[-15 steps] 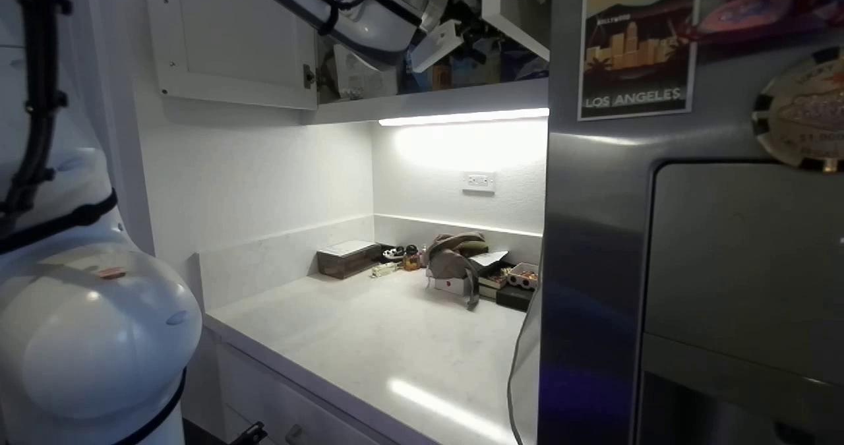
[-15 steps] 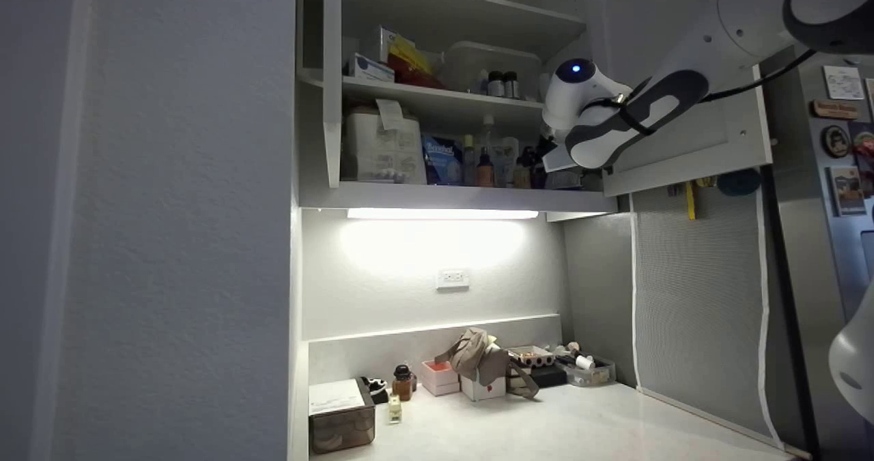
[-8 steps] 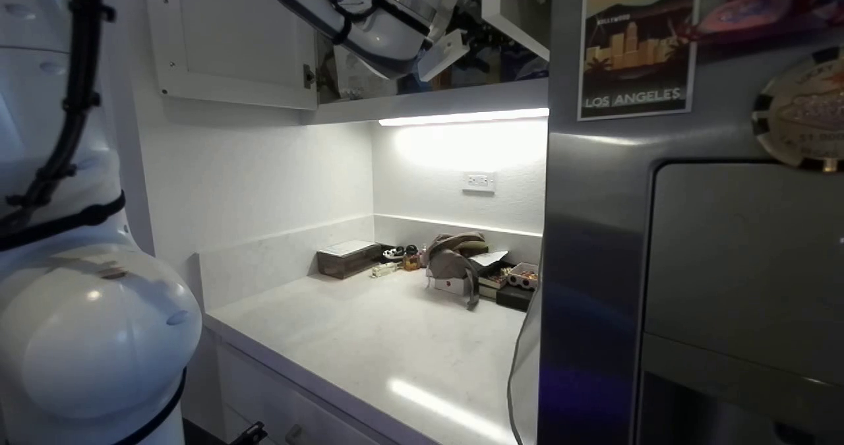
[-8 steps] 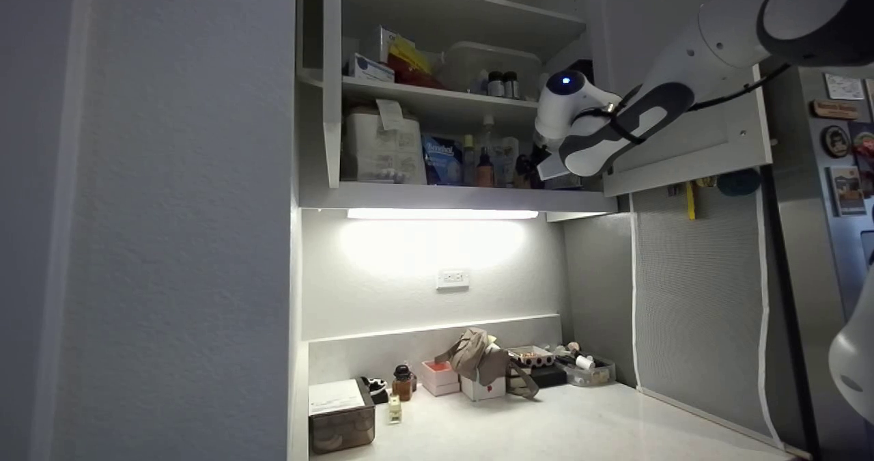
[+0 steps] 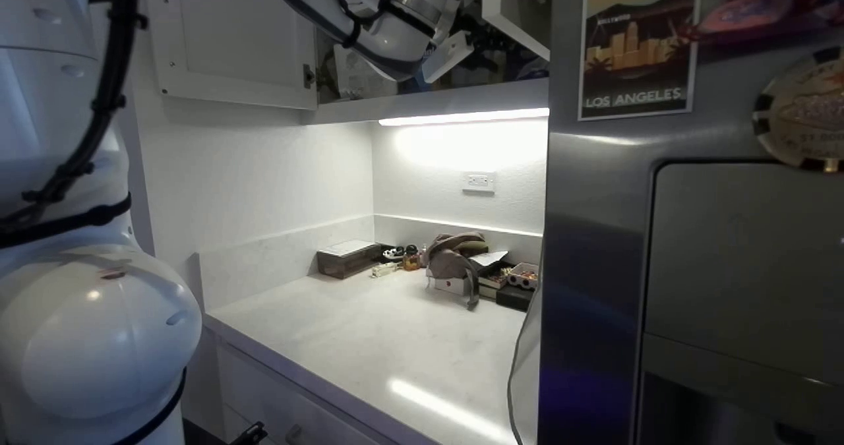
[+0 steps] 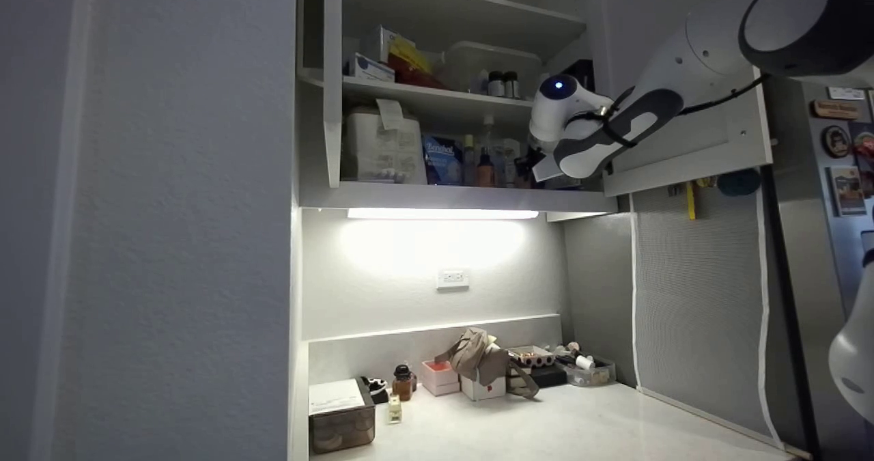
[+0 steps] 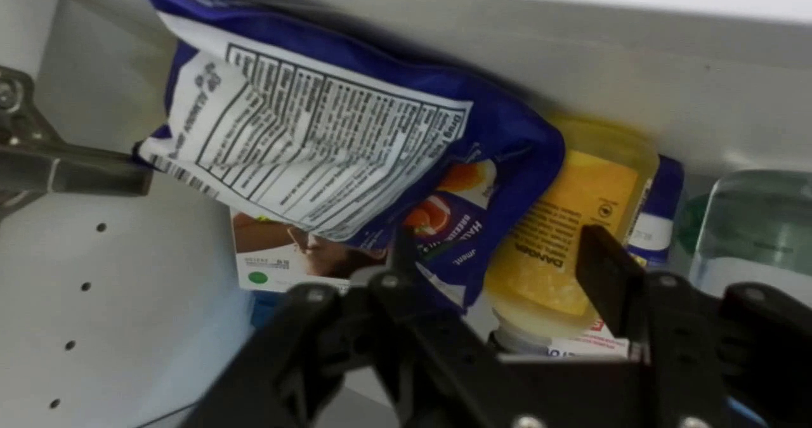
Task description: Remove the blue and white packet from the cabinet and put it on the counter
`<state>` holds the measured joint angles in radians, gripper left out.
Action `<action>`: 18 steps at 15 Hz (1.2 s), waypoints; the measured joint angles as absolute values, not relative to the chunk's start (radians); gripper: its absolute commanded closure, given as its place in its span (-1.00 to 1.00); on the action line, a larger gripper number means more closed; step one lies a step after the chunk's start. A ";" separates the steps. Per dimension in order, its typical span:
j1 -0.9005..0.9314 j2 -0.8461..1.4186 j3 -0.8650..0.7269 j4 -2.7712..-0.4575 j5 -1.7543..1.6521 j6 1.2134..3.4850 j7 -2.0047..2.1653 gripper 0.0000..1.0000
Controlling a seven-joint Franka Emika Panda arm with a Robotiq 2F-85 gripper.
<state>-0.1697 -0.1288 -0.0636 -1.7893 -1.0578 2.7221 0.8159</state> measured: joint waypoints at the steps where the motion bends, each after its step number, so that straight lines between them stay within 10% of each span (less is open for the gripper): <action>1: -0.169 -0.125 -0.061 -1.784 -1.058 2.722 0.816 0.46; 5: -0.164 -0.115 -0.052 -1.762 -1.058 2.722 0.816 0.98; 18: -0.141 -0.127 -0.010 -1.715 -1.029 2.666 0.809 1.00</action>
<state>-0.1411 -0.1274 -0.0105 -1.7150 -1.0294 2.6664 0.8092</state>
